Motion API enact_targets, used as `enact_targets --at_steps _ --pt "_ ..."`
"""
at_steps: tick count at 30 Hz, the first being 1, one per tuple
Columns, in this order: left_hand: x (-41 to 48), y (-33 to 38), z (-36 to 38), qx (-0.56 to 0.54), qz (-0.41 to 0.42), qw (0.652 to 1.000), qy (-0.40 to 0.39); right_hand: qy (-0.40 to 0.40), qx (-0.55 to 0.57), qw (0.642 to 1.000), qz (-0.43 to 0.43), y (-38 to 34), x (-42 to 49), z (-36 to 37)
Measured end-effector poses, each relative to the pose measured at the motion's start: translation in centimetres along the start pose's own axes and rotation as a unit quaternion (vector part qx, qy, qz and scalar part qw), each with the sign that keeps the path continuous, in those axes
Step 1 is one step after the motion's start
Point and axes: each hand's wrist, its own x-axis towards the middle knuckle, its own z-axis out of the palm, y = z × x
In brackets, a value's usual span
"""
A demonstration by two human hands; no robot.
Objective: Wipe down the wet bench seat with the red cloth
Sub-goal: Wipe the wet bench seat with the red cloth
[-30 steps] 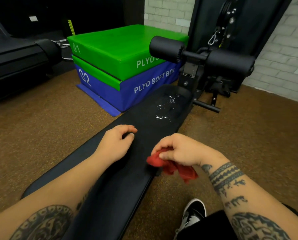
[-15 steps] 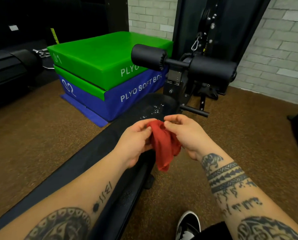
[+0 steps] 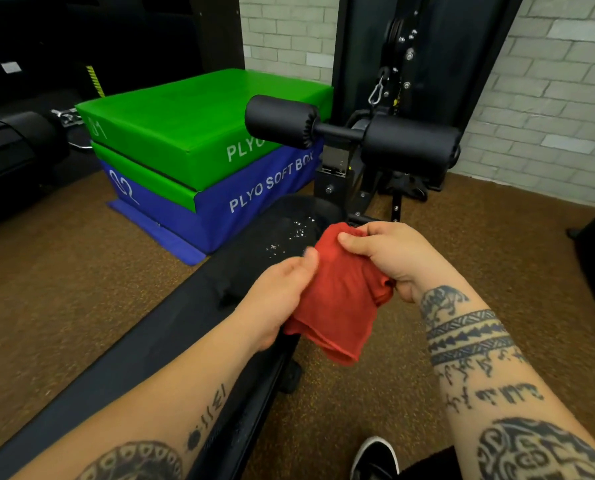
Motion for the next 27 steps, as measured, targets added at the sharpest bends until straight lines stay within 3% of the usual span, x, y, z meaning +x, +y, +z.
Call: enact_targets --at_steps 3,9,13,17,20,25,27 --pt "-0.4 0.1 0.0 0.049 0.014 0.997 -0.058 0.016 0.017 1.000 -0.003 -0.2 0.0 -1.5" --pt "-0.1 0.7 0.2 -0.043 -0.021 0.993 -0.111 0.056 0.031 0.998 -0.014 0.1 0.1 -2.9" --pt "-0.1 1.5 0.4 -0.050 -0.004 0.996 -0.076 0.045 0.015 0.999 -0.006 0.5 0.2 -3.2" --pt "0.5 2.2 1.1 -0.076 0.068 0.994 -0.034 -0.043 -0.063 0.997 0.005 0.8 -0.1 -3.1" --pt "0.8 3.1 1.6 -0.104 0.072 0.992 -0.025 -0.071 -0.015 0.997 -0.005 0.9 0.1 -2.4" --pt "0.7 3.5 0.9 -0.080 0.020 0.995 -0.057 0.054 0.134 0.987 -0.064 0.7 1.1 -2.6" --pt "1.1 3.3 1.2 -0.060 -0.016 0.998 -0.017 0.105 0.069 0.982 -0.141 0.7 1.3 -2.5"
